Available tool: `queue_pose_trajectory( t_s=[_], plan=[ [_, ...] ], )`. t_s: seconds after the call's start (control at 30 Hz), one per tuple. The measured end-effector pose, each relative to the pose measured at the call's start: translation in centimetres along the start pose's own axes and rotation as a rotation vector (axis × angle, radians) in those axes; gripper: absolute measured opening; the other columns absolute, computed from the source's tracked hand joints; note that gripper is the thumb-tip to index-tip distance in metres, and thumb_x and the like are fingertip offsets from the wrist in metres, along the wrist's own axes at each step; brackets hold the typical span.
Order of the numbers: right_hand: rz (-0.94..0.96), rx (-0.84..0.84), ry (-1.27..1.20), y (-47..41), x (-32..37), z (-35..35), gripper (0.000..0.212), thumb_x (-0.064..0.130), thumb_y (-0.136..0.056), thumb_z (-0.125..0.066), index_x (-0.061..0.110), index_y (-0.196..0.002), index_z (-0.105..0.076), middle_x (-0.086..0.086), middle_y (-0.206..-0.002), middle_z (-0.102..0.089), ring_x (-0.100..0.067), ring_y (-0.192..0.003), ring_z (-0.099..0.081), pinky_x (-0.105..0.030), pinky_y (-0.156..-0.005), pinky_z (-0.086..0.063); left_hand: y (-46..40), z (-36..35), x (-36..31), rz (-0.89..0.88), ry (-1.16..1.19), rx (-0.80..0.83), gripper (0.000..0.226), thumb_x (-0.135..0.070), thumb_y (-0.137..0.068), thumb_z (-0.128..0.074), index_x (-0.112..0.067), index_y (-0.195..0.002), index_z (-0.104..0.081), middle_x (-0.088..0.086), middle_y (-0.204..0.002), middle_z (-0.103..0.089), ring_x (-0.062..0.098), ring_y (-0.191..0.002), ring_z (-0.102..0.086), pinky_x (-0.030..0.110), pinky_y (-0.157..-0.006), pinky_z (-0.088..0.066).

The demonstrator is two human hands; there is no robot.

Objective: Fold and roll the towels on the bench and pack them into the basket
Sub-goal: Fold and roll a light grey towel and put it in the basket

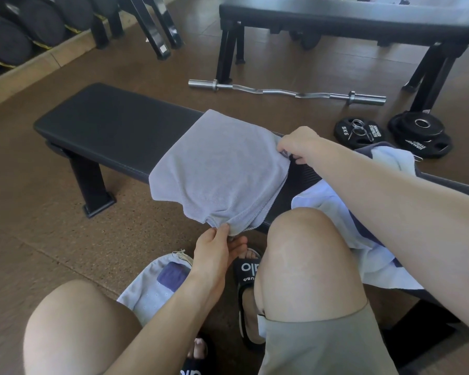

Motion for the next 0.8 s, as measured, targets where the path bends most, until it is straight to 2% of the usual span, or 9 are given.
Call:
queue_pose_trajectory(
  t_s=[0.07,0.17,0.2,0.3,0.37,0.43,0.47,0.6,0.8],
  plan=[
    [-0.040,0.079,-0.114,0.4,0.2,-0.3,0.007,0.002,-0.078,-0.056,0.007,-0.079,-0.062,-0.010,-0.081,-0.058,-0.023,-0.075,-0.058,-0.032,-0.080,-0.056,0.0,0.1,-0.1,0.008,0.006,0.001,0.024,-0.016,-0.106,-0.045,0.000,-0.113,-0.062,0.008,-0.087,-0.063,0.015,-0.073,-0.071,0.033,-0.078,-0.061],
    [-0.133,0.171,-0.307,0.9,0.1,-0.3,0.027,0.004,-0.087,-0.055,0.005,-0.113,-0.064,-0.010,-0.105,-0.063,-0.024,-0.100,-0.067,-0.034,-0.092,-0.056,0.0,0.1,-0.3,0.004,0.009,0.009,0.024,-0.016,-0.106,-0.045,-0.001,-0.113,-0.062,0.009,-0.090,-0.066,0.014,-0.072,-0.071,0.032,-0.078,-0.061],
    [-0.162,0.206,-0.369,1.0,0.0,-0.2,0.030,0.007,-0.089,-0.057,0.005,-0.118,-0.061,-0.011,-0.112,-0.063,-0.024,-0.101,-0.068,-0.035,-0.094,-0.056,0.0,0.1,-0.4,-0.002,0.007,0.012,0.023,-0.015,-0.106,-0.045,-0.001,-0.112,-0.062,0.009,-0.091,-0.066,0.013,-0.072,-0.071,0.032,-0.078,-0.060],
    [-0.187,0.255,-0.504,1.3,-0.1,0.3,0.022,0.009,-0.090,-0.060,0.005,-0.112,-0.058,-0.011,-0.112,-0.061,-0.021,-0.092,-0.069,-0.034,-0.093,-0.057,0.0,0.3,-0.5,-0.010,0.002,0.010,0.022,-0.015,-0.106,-0.046,-0.002,-0.109,-0.062,0.009,-0.089,-0.064,0.013,-0.070,-0.068,0.032,-0.077,-0.059],
    [-0.151,0.183,-0.513,1.1,-0.1,0.8,0.017,0.003,-0.087,-0.059,0.006,-0.104,-0.061,-0.007,-0.096,-0.058,-0.018,-0.081,-0.064,-0.029,-0.080,-0.058,0.0,0.5,-0.6,-0.011,0.000,0.005,0.021,-0.015,-0.106,-0.046,-0.001,-0.108,-0.062,0.009,-0.088,-0.063,0.013,-0.069,-0.067,0.031,-0.076,-0.059],
    [-0.129,0.105,-0.506,0.9,-0.3,1.3,0.017,-0.002,-0.083,-0.059,0.006,-0.097,-0.064,-0.006,-0.084,-0.054,-0.016,-0.071,-0.057,-0.024,-0.065,-0.052,0.1,0.6,-0.6,-0.011,-0.009,-0.003,0.021,-0.014,-0.106,-0.046,-0.002,-0.109,-0.062,0.010,-0.090,-0.062,0.014,-0.070,-0.067,0.031,-0.075,-0.058],
    [-0.133,0.086,-0.509,0.8,-0.5,1.6,0.016,-0.003,-0.082,-0.060,0.006,-0.094,-0.064,-0.005,-0.082,-0.052,-0.016,-0.068,-0.055,-0.023,-0.062,-0.050,0.1,0.7,-0.6,-0.009,-0.013,-0.009,0.021,-0.015,-0.106,-0.045,-0.002,-0.110,-0.062,0.010,-0.091,-0.062,0.014,-0.071,-0.067,0.031,-0.074,-0.058],
    [-0.181,0.114,-0.516,0.8,-1.2,1.9,0.010,0.001,-0.080,-0.062,0.010,-0.085,-0.061,-0.003,-0.081,-0.051,-0.014,-0.071,-0.052,-0.023,-0.068,-0.049,0.3,1.2,-0.8,-0.001,-0.019,-0.035,0.024,-0.016,-0.106,-0.045,-0.003,-0.117,-0.062,0.010,-0.094,-0.064,0.016,-0.075,-0.067,0.030,-0.072,-0.058],
    [-0.260,0.170,-0.485,0.6,-2.0,1.9,0.012,0.001,-0.086,-0.063,0.010,-0.092,-0.059,-0.003,-0.085,-0.051,-0.012,-0.069,-0.047,-0.022,-0.066,-0.047,0.4,1.4,-1.1,0.025,0.003,-0.044,0.027,-0.017,-0.107,-0.045,0.000,-0.123,-0.060,0.010,-0.091,-0.063,0.015,-0.072,-0.066,0.028,-0.067,-0.058]
  ],
)
Point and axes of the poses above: each hand's wrist, its own y-axis away from the middle knuckle, its own z-axis out of the back of the hand, x = y × z, the point moved 3 cm from there along -y, towards the middle knuckle
